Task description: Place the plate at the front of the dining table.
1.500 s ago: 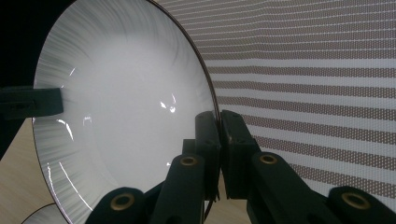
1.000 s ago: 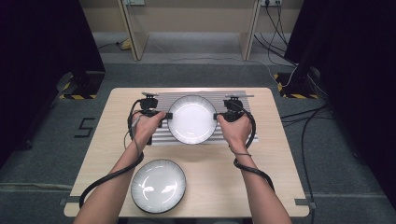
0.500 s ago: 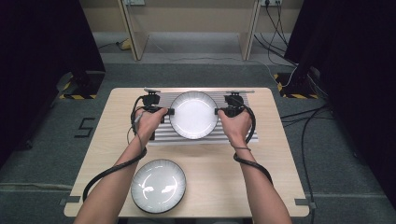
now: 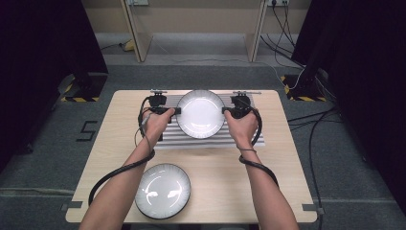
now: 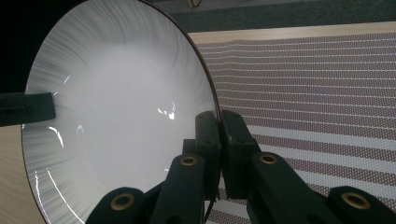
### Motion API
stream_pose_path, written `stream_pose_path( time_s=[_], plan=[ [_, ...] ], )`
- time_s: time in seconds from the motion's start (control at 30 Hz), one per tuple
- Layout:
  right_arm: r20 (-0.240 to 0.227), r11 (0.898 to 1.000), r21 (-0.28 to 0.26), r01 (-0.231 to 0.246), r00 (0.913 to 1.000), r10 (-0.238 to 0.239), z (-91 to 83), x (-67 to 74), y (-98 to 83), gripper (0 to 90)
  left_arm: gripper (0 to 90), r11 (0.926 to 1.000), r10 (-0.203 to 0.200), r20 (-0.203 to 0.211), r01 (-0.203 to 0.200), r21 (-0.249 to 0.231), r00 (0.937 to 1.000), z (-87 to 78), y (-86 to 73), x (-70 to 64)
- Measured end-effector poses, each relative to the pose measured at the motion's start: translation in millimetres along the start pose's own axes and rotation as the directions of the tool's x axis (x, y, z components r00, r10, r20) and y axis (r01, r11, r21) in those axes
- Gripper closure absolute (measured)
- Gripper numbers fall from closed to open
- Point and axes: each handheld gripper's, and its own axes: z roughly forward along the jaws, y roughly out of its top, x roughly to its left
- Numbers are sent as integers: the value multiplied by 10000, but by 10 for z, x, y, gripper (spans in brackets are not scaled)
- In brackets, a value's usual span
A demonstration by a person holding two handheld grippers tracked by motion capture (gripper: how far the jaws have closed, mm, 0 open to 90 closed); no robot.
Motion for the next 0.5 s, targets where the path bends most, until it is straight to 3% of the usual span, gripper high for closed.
stream_pose_path(
  time_s=[0.37,0.5],
  plan=[
    [63,9996,-284,-18,10000,20,74,-26,-6,867,851,9992,210,-112,-213,-339,9997,59,6,21],
    [106,9994,-349,-9,9999,12,115,-47,-11,866,851,9992,94,-145,-99,-380,9999,105,-2,36]
  ],
)
